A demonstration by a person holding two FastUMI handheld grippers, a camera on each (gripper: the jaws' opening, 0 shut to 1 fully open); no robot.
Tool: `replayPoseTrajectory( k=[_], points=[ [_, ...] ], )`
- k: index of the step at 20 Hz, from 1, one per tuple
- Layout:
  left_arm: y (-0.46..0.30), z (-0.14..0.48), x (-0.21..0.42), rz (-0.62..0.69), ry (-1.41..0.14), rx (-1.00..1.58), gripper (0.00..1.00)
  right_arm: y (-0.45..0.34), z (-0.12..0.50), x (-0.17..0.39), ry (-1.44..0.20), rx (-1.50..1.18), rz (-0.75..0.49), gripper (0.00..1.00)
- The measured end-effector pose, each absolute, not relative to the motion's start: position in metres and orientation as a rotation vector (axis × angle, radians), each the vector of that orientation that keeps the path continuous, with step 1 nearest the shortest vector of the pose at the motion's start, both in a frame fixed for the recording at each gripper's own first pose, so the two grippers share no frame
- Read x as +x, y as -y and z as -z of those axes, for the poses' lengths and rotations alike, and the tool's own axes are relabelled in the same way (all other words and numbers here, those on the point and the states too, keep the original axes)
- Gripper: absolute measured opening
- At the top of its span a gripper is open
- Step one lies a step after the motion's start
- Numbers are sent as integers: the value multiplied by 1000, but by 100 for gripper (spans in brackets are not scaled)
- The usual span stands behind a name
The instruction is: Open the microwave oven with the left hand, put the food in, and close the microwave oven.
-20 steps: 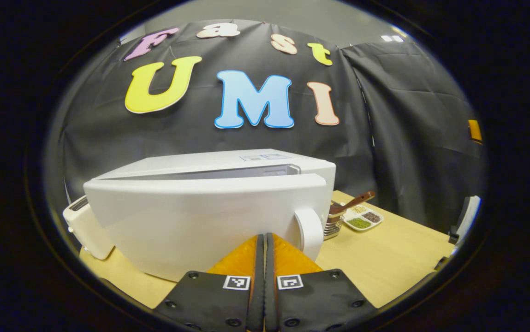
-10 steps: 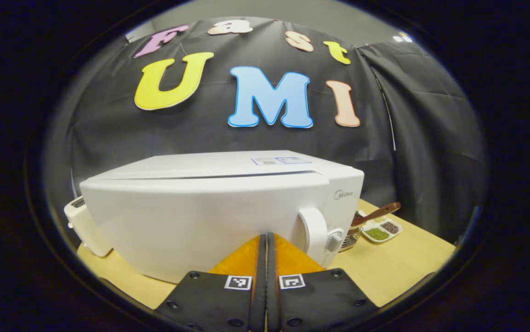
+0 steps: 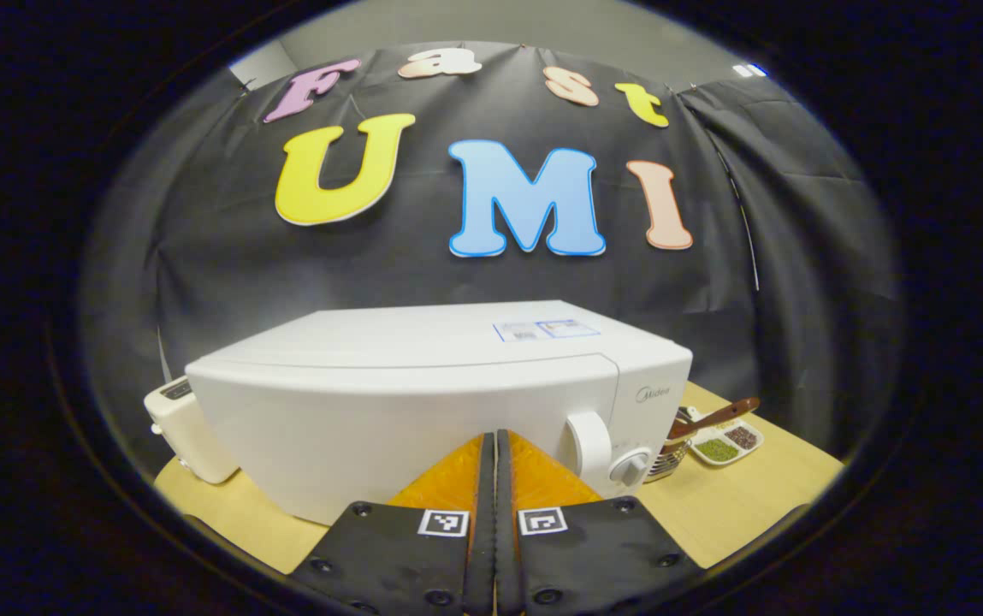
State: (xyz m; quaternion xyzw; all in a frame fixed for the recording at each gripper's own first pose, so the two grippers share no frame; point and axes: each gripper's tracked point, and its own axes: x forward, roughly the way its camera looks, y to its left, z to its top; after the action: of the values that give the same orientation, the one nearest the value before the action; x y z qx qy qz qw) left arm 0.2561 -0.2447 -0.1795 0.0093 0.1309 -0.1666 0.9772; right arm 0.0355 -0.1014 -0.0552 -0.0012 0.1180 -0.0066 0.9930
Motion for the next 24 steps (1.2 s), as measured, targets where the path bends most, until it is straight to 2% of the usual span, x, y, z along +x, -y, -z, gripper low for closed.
replayPoseTrajectory(
  k=[6,12,17,21,22,23,24],
  points=[
    [221,88,178,310,-135,-4,7,84,45,34,-192,58,-96,97],
    [159,35,92,161,-80,44,7,66,37,28,-150,95,-244,97],
    [102,6,29,72,-52,79,7,64,29,22,-123,121,-235,96],
    [73,-8,-1,58,-31,73,7,58,18,8,-101,103,-186,97],
    [69,-10,-8,63,-30,63,9,56,13,4,-92,95,-171,97],
    [62,-10,-12,60,-27,58,17,53,9,-1,-82,88,-158,97],
    [55,-12,-16,57,-16,60,34,50,4,-4,-72,84,-149,97]
  ],
)
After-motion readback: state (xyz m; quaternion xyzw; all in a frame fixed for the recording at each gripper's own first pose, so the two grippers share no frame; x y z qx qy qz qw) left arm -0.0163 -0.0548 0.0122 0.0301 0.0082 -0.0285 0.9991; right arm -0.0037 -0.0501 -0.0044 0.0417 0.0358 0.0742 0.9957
